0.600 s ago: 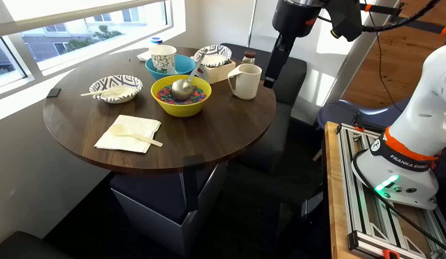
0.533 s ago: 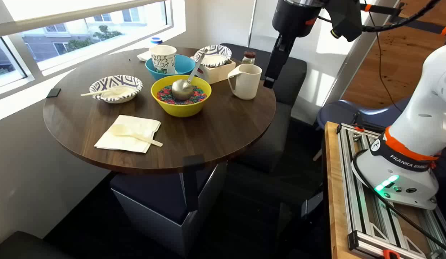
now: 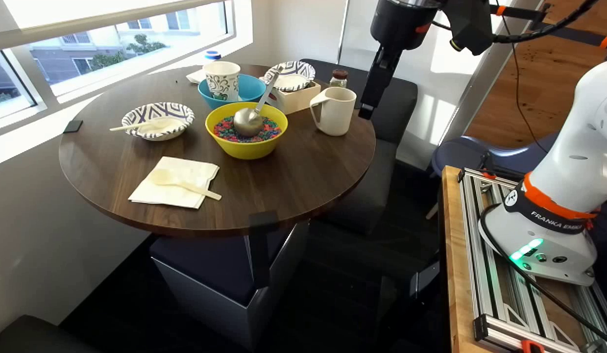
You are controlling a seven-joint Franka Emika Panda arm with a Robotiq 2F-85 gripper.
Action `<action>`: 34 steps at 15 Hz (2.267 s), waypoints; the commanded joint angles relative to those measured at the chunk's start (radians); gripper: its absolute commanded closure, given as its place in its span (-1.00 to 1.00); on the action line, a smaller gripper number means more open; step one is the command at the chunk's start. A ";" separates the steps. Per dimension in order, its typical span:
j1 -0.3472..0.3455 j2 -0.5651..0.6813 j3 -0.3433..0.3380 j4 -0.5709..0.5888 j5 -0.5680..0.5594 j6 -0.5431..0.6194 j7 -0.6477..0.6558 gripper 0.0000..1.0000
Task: Pour the contents from the cup into the yellow bowl
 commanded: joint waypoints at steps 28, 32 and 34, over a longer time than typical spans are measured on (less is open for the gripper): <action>0.006 0.936 -0.220 1.011 0.006 0.048 -0.162 -1.00; 0.003 1.018 -0.224 1.105 0.055 0.041 -0.234 -1.00; -0.001 1.048 -0.221 1.148 0.073 0.026 -0.272 -1.00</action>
